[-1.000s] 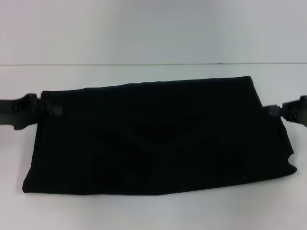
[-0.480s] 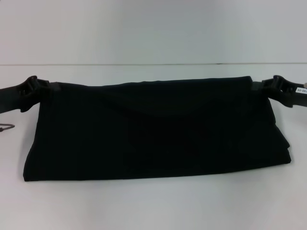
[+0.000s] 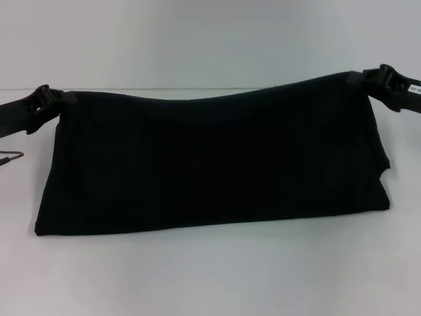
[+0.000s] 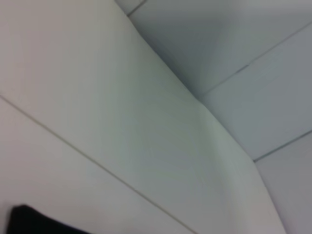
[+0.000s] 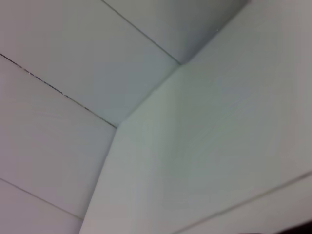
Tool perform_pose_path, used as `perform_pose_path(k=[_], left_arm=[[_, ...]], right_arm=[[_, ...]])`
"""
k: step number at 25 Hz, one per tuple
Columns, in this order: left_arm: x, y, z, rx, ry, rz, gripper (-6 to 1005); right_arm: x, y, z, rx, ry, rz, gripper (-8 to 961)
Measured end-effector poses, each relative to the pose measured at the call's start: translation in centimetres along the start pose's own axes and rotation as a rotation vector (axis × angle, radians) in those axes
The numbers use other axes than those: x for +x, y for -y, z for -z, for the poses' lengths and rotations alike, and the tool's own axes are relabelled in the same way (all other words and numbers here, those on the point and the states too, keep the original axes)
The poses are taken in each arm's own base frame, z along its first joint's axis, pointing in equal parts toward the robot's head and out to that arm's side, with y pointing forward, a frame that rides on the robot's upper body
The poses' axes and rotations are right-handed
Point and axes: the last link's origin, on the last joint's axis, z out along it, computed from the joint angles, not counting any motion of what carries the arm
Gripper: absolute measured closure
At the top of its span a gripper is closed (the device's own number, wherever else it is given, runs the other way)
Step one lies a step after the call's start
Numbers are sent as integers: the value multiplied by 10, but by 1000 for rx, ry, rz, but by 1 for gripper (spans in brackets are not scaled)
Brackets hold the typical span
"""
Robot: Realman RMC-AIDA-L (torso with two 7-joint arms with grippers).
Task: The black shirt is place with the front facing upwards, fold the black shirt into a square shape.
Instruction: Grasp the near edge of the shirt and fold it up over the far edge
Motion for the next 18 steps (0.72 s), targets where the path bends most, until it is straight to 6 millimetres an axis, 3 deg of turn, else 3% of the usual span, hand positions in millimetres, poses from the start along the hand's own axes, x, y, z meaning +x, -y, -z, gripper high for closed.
perform_pose_path(k=[18], left_arm=[[-17,-3,-44,141,-139,-73,954]], right_arm=[[19,-8,-65,254,54,248,917]])
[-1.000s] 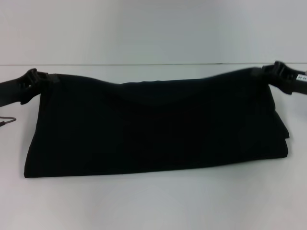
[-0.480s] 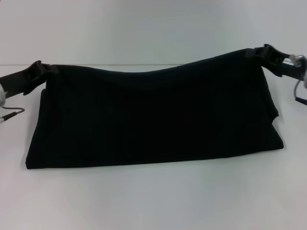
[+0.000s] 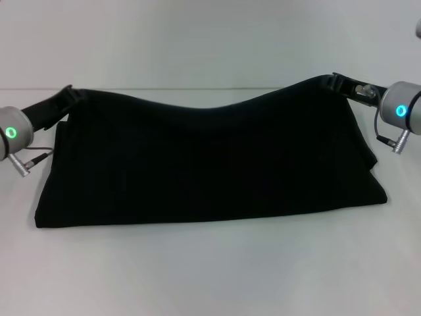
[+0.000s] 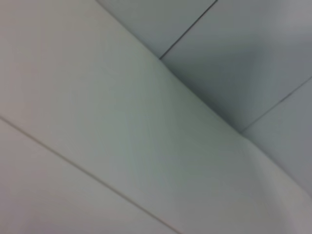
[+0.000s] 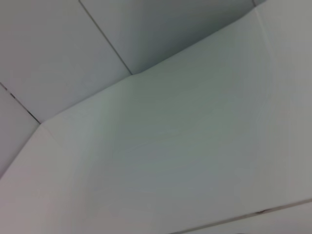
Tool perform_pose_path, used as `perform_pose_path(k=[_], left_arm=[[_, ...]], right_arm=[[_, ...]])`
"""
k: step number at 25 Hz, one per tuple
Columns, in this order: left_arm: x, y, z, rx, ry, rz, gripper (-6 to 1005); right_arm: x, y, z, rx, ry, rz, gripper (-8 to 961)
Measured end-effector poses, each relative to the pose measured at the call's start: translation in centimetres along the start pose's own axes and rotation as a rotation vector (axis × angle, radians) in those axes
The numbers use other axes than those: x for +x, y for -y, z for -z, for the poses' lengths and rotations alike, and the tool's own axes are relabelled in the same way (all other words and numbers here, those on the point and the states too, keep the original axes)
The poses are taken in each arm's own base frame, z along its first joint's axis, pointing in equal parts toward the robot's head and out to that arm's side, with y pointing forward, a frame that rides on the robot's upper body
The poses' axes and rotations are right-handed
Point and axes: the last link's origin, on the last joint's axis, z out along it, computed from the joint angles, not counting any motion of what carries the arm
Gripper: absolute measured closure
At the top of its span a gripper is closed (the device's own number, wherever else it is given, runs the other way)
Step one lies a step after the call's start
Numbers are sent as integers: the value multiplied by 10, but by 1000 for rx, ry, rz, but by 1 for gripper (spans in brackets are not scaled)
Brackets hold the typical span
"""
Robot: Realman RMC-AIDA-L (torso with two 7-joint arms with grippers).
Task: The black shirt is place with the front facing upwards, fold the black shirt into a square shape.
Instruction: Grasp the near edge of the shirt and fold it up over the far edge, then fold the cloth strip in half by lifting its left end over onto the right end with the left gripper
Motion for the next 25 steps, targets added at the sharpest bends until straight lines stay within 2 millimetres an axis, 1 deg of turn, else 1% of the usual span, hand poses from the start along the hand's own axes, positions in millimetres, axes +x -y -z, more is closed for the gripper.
perform_pose_path(k=[1,6,10,11,14,17,19,20,25], left_arm=[[-2,0,-2,11,-1,-3,954],[-8,1,-8,39,-34,-22,951],[-10,9,-5,66,-85,12,949],[-11,12,-4,72,-91,23,949],[-8,22,5,67,-99,42,750],[0,32,23,7,-87,69,633],[2,34,36,-68,-47,102,554],[2,36,46,-115,-18,119,515],[-7,34,87,-296,117,196,411]], right_arm=[[0,0,-1,1,7,14,917],[0,2,0,2,39,44,820],[2,10,4,16,52,27,743],[3,13,6,18,56,17,695],[5,20,15,-14,67,11,551],[9,21,28,-109,64,76,407],[16,19,41,-206,53,168,310],[19,18,47,-247,47,216,262],[47,8,77,-475,8,501,268]])
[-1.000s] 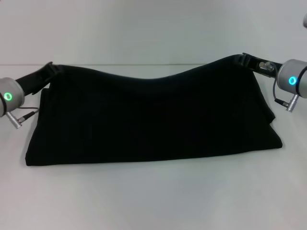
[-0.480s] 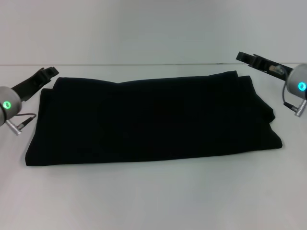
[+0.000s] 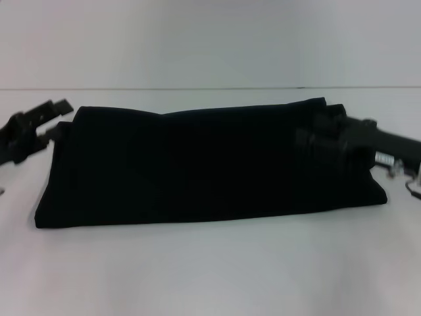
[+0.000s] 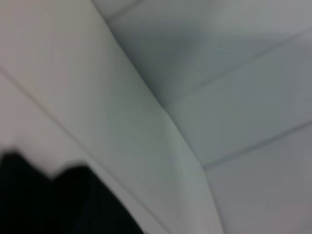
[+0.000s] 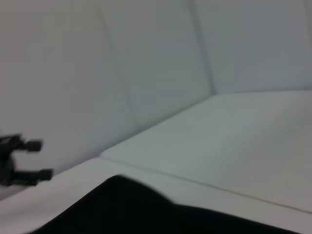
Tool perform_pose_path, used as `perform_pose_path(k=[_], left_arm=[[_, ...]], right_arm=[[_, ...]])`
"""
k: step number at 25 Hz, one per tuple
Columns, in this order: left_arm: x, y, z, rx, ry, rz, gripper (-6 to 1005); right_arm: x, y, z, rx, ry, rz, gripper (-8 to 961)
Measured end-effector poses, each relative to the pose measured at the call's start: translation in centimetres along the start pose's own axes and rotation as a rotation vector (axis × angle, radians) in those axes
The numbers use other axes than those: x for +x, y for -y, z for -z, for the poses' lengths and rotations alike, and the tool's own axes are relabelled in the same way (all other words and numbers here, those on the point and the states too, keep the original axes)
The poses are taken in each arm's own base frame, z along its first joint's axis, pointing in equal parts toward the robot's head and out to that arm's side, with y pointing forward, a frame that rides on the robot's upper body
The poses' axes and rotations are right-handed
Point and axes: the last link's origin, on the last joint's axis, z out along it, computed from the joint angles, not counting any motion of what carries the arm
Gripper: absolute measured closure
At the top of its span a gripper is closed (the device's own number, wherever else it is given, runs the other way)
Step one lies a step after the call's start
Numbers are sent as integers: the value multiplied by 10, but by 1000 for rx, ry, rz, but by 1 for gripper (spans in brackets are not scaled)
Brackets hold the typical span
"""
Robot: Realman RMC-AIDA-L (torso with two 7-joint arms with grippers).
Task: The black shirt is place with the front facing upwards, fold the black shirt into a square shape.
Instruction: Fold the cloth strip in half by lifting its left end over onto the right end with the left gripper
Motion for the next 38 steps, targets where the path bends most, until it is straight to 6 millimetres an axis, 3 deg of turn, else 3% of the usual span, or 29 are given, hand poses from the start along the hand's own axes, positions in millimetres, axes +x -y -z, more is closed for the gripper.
perform_pose_path(k=[5,11,18,38], left_arm=[[-21,6,31,-5,106,139,306],[-42,24,57,60,128,268,114],[-45,38,75,153,123,345,116],[-45,54,62,272,90,395,121]], right_arm=[[17,-23,7,-98,11,180,268],[33,-40,-3,-166,-41,291,262],[40,-41,-7,-160,-64,296,255],[43,-40,-8,-145,-74,292,257]])
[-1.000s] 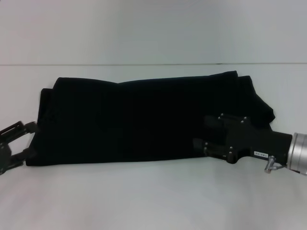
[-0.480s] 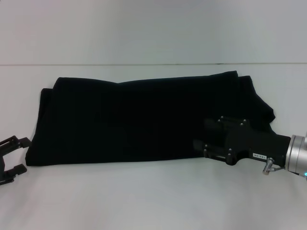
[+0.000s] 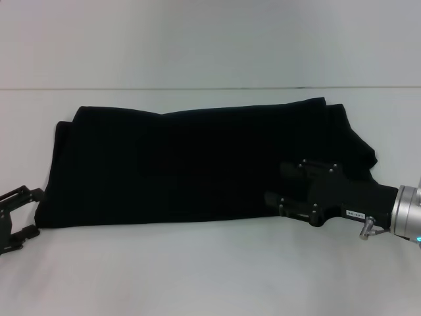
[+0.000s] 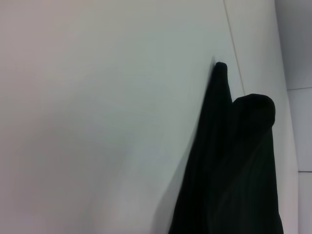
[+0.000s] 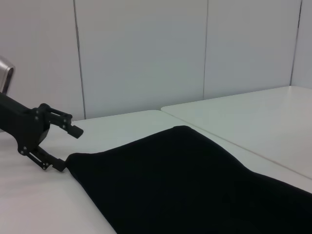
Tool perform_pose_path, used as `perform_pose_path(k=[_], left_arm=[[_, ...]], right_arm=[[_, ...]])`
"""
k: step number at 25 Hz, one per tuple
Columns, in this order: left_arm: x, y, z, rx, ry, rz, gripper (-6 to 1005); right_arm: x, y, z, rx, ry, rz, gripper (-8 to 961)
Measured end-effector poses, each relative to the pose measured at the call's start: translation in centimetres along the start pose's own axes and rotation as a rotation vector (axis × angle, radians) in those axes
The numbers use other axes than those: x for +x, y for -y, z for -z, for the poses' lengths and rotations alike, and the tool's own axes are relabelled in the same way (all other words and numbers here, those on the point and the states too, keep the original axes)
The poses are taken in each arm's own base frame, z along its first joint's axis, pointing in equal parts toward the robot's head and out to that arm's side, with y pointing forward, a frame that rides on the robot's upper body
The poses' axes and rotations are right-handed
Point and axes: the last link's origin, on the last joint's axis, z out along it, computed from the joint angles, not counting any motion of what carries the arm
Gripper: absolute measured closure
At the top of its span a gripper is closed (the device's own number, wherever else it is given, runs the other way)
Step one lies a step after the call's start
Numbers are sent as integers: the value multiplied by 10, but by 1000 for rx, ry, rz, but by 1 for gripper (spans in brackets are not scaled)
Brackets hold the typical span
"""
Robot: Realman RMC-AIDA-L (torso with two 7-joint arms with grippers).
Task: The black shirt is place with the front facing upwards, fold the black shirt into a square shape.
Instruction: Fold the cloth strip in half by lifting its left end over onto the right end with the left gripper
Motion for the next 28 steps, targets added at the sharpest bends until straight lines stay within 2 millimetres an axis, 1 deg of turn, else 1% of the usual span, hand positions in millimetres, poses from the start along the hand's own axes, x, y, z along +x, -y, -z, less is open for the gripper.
perform_pose_path(k=[8,16,22,28], left_arm=[[2,-9,-20,20,15,-24,139],[5,-21,-31,24,28,-68,166],[5,-26,-36,35,41,-126,356],[5,-26,-38,58,49,-121,488]], right_arm=[[-1,0,-1,-4,0,3,257],[-2,0,-2,-10,3,-1,258],[-3,-2,-3,-25,0,3,258],[-3,-3,-4,-33,-3,5,259]])
